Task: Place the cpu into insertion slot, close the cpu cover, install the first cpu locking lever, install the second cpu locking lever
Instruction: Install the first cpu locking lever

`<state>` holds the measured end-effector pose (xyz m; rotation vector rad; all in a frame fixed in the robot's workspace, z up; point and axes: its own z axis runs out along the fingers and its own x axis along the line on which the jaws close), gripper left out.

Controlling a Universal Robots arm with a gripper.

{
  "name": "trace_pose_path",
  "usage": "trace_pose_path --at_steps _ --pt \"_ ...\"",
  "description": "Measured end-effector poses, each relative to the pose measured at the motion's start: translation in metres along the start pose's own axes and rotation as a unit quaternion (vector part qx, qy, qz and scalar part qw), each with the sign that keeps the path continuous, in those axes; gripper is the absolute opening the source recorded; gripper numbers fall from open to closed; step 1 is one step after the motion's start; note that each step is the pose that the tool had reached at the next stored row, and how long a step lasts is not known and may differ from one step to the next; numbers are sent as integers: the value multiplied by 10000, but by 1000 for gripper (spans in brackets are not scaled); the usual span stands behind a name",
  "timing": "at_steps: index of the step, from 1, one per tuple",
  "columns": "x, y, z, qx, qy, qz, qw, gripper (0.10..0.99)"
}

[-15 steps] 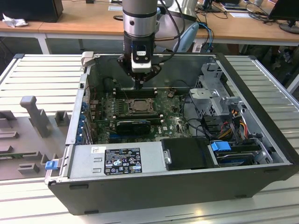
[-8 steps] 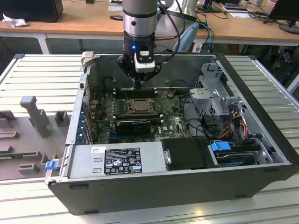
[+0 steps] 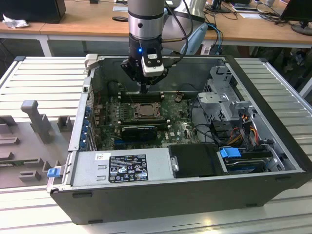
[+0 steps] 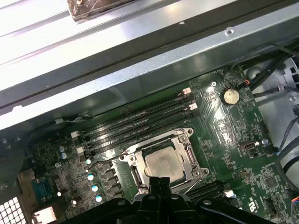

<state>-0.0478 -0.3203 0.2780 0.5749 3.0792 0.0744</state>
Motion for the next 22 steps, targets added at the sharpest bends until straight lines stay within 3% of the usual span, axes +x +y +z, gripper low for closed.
trace_pose_path --at_steps 7,20,22 --pt "0 0 0 0 16 -333 9994 106" --pt "0 0 0 0 41 -859 9963 106" --pt "0 0 0 1 47 -970 9953 106"
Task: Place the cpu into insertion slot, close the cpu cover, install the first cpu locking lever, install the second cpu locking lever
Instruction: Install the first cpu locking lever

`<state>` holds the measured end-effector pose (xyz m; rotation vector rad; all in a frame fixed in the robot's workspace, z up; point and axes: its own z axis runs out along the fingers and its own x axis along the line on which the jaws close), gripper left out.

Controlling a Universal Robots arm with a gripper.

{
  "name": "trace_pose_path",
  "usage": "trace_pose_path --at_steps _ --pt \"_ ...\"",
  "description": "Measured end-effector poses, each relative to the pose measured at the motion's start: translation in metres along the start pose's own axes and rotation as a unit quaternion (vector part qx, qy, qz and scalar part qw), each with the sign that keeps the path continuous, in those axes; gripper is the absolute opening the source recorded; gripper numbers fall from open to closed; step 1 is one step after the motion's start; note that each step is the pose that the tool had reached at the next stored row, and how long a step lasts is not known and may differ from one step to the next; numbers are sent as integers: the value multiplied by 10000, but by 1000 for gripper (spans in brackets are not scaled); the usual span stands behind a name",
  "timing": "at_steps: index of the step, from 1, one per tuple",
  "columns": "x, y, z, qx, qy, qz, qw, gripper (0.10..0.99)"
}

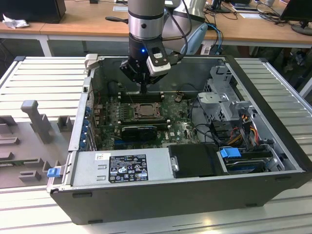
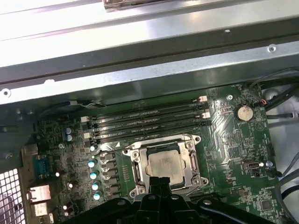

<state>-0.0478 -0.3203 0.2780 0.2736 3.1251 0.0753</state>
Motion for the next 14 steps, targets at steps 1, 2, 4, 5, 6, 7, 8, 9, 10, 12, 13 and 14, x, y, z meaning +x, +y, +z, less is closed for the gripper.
trace_pose_path --at_steps 1,2,4,5,6,7,8,9,10,12,13,14 --pt "0 0 0 0 1 -27 10000 106" --pt "0 0 0 0 4 -92 10000 106" --pt "0 0 0 0 9 -194 9998 106" --pt "0 0 0 0 12 -243 9997 106" --pt "0 0 0 0 15 -317 9995 106" --pt "0 0 1 0 19 -388 9992 106" --pt "0 0 3 -1 25 -528 9986 106" --pt "0 0 4 0 31 -655 9978 106" --pt "0 0 6 0 35 -742 9972 106" --pt "2 -1 9 0 43 -908 9959 106" --pt "16 -5 11 -5 45 -935 9956 106" --pt "38 -9 12 -9 46 -940 9956 106"
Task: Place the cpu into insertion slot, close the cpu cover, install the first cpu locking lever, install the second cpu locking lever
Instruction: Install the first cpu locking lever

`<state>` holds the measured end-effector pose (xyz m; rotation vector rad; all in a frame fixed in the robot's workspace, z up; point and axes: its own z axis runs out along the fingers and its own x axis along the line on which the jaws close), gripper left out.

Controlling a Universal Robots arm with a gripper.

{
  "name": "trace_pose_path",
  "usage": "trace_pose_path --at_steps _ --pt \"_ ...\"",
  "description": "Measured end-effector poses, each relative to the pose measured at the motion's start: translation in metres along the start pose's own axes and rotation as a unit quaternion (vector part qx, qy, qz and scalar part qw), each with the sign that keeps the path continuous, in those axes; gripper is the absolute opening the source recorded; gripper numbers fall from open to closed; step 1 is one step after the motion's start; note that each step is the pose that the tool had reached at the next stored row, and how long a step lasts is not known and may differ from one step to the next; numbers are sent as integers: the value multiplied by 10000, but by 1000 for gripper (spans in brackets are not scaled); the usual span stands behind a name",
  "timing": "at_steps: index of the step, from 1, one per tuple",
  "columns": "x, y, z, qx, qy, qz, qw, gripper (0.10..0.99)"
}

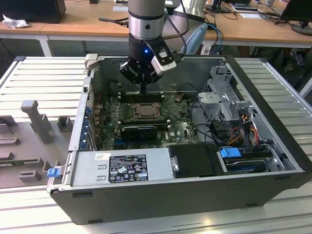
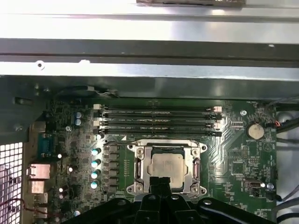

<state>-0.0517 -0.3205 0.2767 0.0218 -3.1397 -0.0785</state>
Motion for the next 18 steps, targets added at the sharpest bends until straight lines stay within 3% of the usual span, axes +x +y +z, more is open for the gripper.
trace_pose_path --at_steps 9,13,18 --pt "424 3 37 -22 0 -8 10000 106" --pt "536 34 76 -21 0 -9 10000 106" --pt "583 137 132 -22 0 -10 10000 106"
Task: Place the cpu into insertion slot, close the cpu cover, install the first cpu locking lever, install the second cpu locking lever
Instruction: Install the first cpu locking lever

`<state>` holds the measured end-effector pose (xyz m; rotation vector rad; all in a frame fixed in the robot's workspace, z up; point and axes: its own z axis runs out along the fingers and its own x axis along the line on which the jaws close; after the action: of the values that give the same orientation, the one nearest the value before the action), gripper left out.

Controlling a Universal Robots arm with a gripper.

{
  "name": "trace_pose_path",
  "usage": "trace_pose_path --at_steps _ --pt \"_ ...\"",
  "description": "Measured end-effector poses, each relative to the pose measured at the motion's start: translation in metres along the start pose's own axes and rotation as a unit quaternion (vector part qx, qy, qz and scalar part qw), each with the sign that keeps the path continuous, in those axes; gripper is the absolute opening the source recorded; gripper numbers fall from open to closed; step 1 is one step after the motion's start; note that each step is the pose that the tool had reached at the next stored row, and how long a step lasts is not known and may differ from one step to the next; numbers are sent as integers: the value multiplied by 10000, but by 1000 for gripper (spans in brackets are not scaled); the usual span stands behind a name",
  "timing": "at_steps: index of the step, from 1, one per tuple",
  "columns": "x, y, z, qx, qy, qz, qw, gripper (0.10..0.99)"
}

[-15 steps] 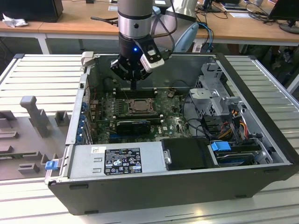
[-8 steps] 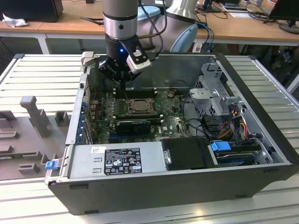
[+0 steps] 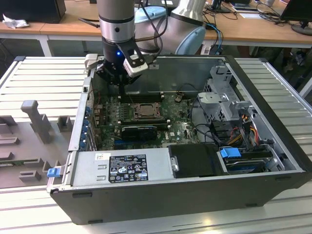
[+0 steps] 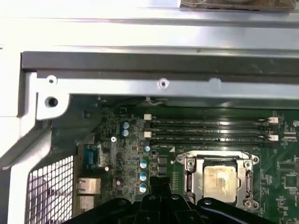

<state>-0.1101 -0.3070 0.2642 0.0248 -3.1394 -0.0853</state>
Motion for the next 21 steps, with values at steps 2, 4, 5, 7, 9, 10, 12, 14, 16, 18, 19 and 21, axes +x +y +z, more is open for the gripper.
trace_pose_path --at_steps 2,4,5,7,9,10,12,14,16,18,19,21 --pt "0 103 47 -1 -1 1 10000 106" --pt "0 161 65 0 0 1 10000 106" --pt "-1 187 71 0 -1 1 10000 106" --pt "-2 198 73 0 0 0 10000 106" --pt "-3 198 74 0 0 0 10000 106" --pt "-12 198 75 0 0 -1 10000 106" --pt "-49 197 74 0 0 1 10000 106" --pt "-106 196 74 0 0 0 10000 106" --pt "-170 195 74 0 0 0 10000 106" --pt "-212 195 74 0 0 1 10000 106" --pt "-232 194 74 0 0 0 10000 106" --pt "-266 194 74 0 0 -1 10000 106"
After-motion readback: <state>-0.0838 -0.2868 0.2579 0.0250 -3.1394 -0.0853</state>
